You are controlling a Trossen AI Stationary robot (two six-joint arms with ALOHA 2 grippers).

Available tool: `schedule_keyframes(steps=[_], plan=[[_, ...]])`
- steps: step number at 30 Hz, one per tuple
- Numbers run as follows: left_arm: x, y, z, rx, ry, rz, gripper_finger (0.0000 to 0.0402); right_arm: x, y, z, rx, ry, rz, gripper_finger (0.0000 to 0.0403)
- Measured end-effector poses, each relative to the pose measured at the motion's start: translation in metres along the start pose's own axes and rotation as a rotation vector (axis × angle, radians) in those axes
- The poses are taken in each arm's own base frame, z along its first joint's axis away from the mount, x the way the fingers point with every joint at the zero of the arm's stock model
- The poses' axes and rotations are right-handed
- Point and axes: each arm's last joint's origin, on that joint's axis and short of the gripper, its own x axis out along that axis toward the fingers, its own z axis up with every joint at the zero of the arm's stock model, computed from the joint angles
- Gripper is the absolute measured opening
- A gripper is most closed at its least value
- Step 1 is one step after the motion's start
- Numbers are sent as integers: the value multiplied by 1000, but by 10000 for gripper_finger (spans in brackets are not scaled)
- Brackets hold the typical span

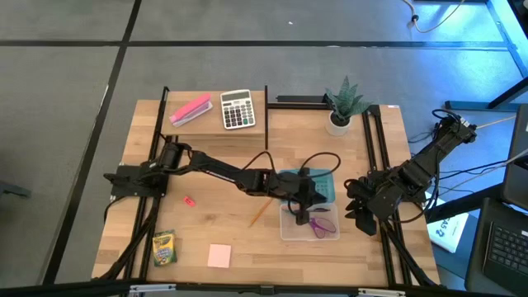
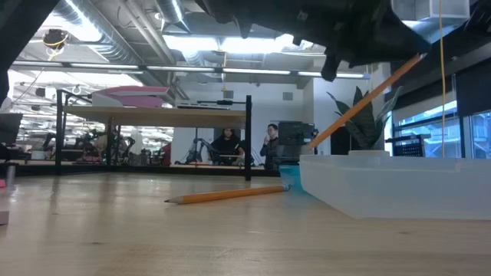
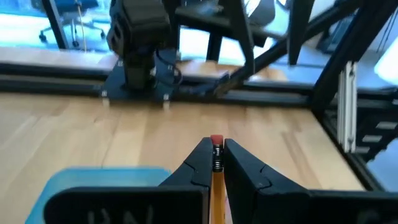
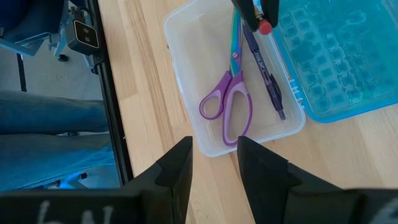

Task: Pack school essentials
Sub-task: Put the top orange pencil into the blue supply box

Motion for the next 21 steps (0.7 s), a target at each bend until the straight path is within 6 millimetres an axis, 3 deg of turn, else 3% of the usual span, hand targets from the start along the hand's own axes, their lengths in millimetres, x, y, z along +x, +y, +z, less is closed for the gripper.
schedule_keyframes(steps=[5,11,21], plan=[[9,-4,-16,4,30,-10,18,0,0,0,0,0,0,129],[10,-4,-17,1,33,-23,18,0,0,0,0,1,-2,129],[7,-4,15,-32,-47,-51,17,0,0,0,-1,0,-3,129]])
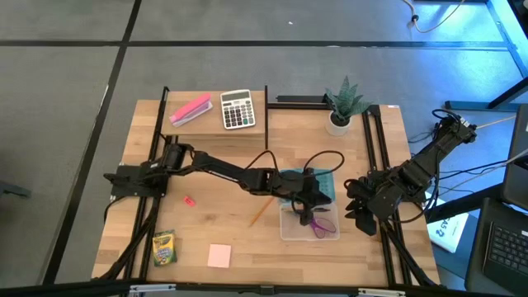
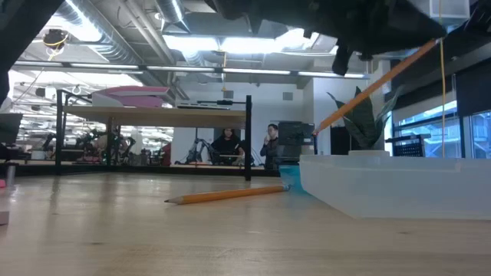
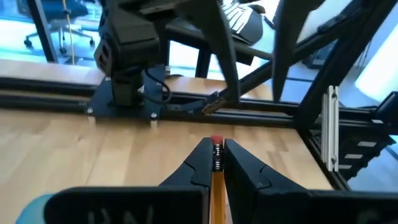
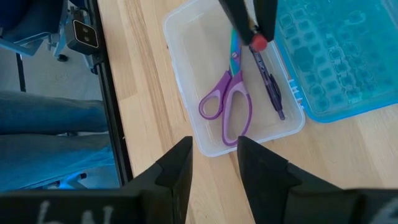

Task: Pack school essentials
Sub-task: Put the top orange pencil into the blue supply box, then put the orange pencil into the blue supply box

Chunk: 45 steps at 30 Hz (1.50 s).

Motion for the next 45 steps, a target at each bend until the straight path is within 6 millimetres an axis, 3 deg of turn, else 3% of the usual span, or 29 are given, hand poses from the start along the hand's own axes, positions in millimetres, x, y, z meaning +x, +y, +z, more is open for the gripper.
schedule_keyframes(steps=[21,32,41,45], plan=[[20,1,-39,10,78,-8,17,0,0,0,-1,-5,-7,129],[21,3,-44,11,97,9,18,0,0,0,-1,-5,-7,129],[21,3,-45,12,111,12,40,0,0,0,-4,-4,-7,129],[21,3,-45,12,116,13,44,8,-4,-3,-57,-19,-39,129]])
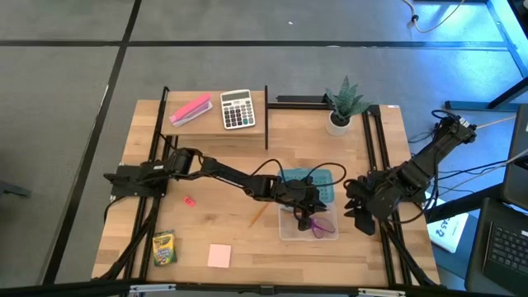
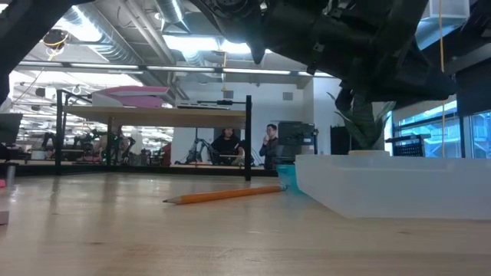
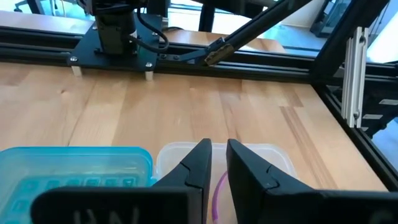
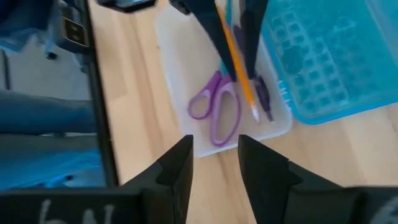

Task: Pack school essentials
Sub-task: Put the orange pencil into the blue supply box

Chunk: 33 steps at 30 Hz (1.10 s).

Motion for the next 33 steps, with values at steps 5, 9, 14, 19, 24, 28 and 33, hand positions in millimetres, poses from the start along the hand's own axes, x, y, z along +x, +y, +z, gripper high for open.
schedule_keyframes(steps=[5,9,14,19,24,28,33], plan=[[0,0,0,0,4,1,38,10,-6,-6,-8,20,-35,129],[0,0,0,0,4,1,40,11,-6,-7,7,20,-35,129],[-6,1,8,-1,-2,3,43,6,-3,-4,-6,31,-3,129],[-28,1,30,25,38,30,34,-2,2,1,-7,16,30,129],[-61,-3,53,49,117,111,19,-8,9,7,-66,-25,84,129],[-97,-9,70,-19,200,183,8,-12,12,10,-116,-51,112,129],[-136,-14,76,-214,342,256,2,-14,15,13,-167,-76,115,129]])
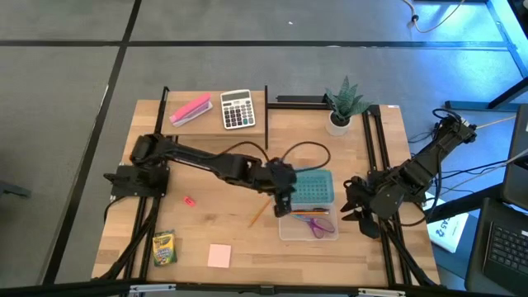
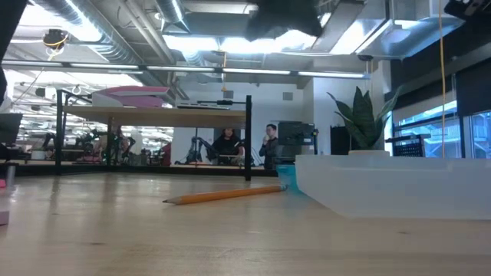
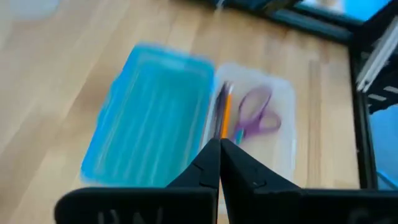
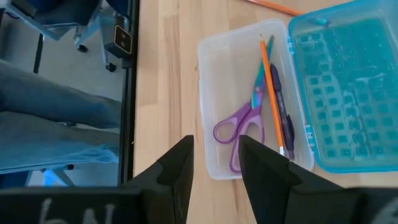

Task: Pack school essentials
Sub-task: Put the orange pencil into the blue supply box

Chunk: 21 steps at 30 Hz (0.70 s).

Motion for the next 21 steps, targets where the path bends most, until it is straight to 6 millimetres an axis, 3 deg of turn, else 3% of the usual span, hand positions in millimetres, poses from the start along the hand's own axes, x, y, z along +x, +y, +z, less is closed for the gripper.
schedule_keyframes(steps=[11,16,21], plan=[[-20,-7,-45,-261,368,167,1,3,1,0,-24,7,-7,129],[-23,-17,-54,-349,444,143,1,3,1,0,-26,8,-7,129],[-30,-38,-66,-316,422,152,1,3,1,0,-36,13,-1,129]])
